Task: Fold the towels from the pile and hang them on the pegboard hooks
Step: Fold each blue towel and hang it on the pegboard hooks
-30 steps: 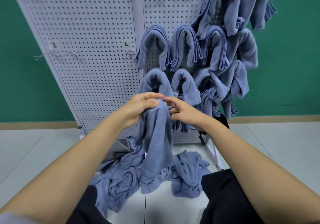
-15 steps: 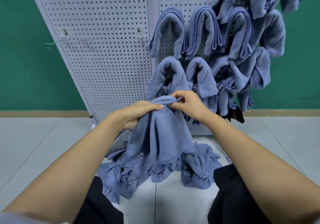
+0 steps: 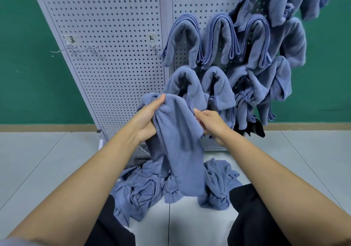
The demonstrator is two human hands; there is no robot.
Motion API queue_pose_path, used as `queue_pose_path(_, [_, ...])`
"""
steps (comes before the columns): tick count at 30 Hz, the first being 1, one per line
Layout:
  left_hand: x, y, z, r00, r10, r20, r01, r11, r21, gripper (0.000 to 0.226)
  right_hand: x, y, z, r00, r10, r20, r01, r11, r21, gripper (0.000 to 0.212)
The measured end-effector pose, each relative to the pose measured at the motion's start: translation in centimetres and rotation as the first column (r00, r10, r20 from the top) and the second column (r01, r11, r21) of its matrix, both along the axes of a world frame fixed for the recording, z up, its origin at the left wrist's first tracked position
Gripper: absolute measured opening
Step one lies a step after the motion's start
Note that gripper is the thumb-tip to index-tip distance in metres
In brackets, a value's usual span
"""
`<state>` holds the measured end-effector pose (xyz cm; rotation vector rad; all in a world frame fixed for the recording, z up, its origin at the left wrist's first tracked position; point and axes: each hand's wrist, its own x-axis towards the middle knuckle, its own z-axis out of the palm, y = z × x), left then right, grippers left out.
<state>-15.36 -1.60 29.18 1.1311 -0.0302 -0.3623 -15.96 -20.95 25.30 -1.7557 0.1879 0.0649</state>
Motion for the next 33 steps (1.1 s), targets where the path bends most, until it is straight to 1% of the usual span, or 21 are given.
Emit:
queue_pose_path(2, [-0.2,-0.1,0.4,1.000,0.012,0.021,-0.012,1.000,-0.026,0.024,-0.5,-0.3,0.1,0.984,0.077,-0.163,-0.060,0.992,0.107,0.050])
queue_pose_path(3, [-0.2,-0.2,0.6,0.999,0.021,0.031,-0.020,0.999,-0.034,0.025,-0.6,-0.4,0.1,0.966,0.125,-0.225,-0.088,0.982,0.168,0.058])
queue_pose_path(4, [-0.2,-0.3,0.6,0.999,0.024,0.036,-0.023,0.999,-0.033,0.025,-0.6,-0.4,0.1,0.952,0.179,-0.250,-0.118,0.963,0.242,0.063])
queue_pose_path(5, [-0.2,-0.3,0.5,0.999,0.029,0.039,-0.028,0.999,-0.029,0.026,-0.4,-0.3,0.1,0.947,0.217,-0.236,-0.138,0.940,0.311,0.063])
queue_pose_path(6, [-0.3,-0.4,0.5,0.999,0.031,0.043,-0.030,0.999,-0.020,0.027,-0.3,-0.2,0.3,0.954,0.227,-0.197,-0.139,0.916,0.377,0.057])
queue_pose_path(8, [-0.3,-0.3,0.2,0.998,0.031,0.056,-0.032,0.999,0.014,0.025,0.0,0.0,0.8,0.980,0.173,-0.095,-0.108,0.872,0.477,0.037])
queue_pose_path(9, [-0.1,-0.2,0.0,0.996,0.038,0.077,-0.043,0.997,0.064,0.022,0.0,-0.2,1.2,0.990,0.131,-0.045,-0.090,0.859,0.504,0.031])
queue_pose_path(10, [0.0,0.0,-0.2,0.993,0.061,0.100,-0.076,0.987,0.144,0.020,0.2,-0.4,1.4,0.997,0.083,-0.002,-0.070,0.850,0.523,0.030])
queue_pose_path(12, [0.6,0.7,-0.9,0.974,0.181,0.136,-0.215,0.925,0.314,0.020,0.7,-1.2,1.6,0.999,-0.007,0.050,-0.021,0.844,0.536,0.033])
queue_pose_path(13, [1.0,1.2,-1.4,0.958,0.256,0.131,-0.286,0.891,0.353,0.021,0.8,-1.6,1.7,0.997,-0.048,0.053,0.013,0.844,0.536,0.035])
queue_pose_path(15, [1.7,2.6,-2.3,0.932,0.359,0.048,-0.353,0.867,0.351,0.028,0.9,-2.1,1.9,0.994,-0.105,0.037,0.070,0.852,0.520,0.035])
queue_pose_path(16, [1.9,3.2,-2.6,0.927,0.374,-0.018,-0.346,0.875,0.338,0.029,1.1,-2.4,1.9,0.992,-0.121,0.024,0.092,0.856,0.509,0.035])
queue_pose_path(18, [2.2,4.3,-3.0,0.929,0.342,-0.144,-0.280,0.901,0.332,0.022,1.2,-3.0,1.8,0.989,-0.149,0.015,0.122,0.862,0.493,0.035])
queue_pose_path(20, [2.1,4.7,-2.9,0.935,0.282,-0.213,-0.212,0.930,0.301,0.007,1.2,-3.7,1.9,0.985,-0.173,0.014,0.144,0.858,0.494,0.033])
queue_pose_path(23, [1.9,4.9,-2.4,0.947,0.210,-0.243,-0.173,0.971,0.167,0.014,0.9,-4.7,2.0,0.982,-0.190,-0.010,0.168,0.843,0.510,0.023])
queue_pose_path(25, [1.7,5.1,-2.2,0.950,0.166,-0.265,-0.144,0.984,0.101,0.010,0.8,-5.3,2.0,0.976,-0.217,-0.032,0.201,0.827,0.525,0.023])
queue_pose_path(27, [1.6,5.2,-2.1,0.950,0.159,-0.270,-0.126,0.983,0.134,0.012,0.8,-5.9,1.8,0.969,-0.240,-0.052,0.231,0.824,0.516,0.031])
queue_pose_path(28, [1.7,5.2,-2.2,0.950,0.178,-0.256,-0.137,0.976,0.171,0.013,0.8,-6.1,1.7,0.969,-0.240,-0.060,0.236,0.829,0.507,0.031])
queue_pose_path(31, [1.8,5.1,-2.3,0.958,0.222,-0.181,-0.173,0.952,0.251,0.014,0.5,-6.9,1.7,0.965,-0.247,-0.086,0.257,0.840,0.478,0.019])
queue_pose_path(33, [2.0,5.2,-2.3,0.963,0.241,-0.121,-0.200,0.939,0.278,0.011,0.5,-7.5,1.4,0.961,-0.257,-0.106,0.277,0.859,0.431,0.018])
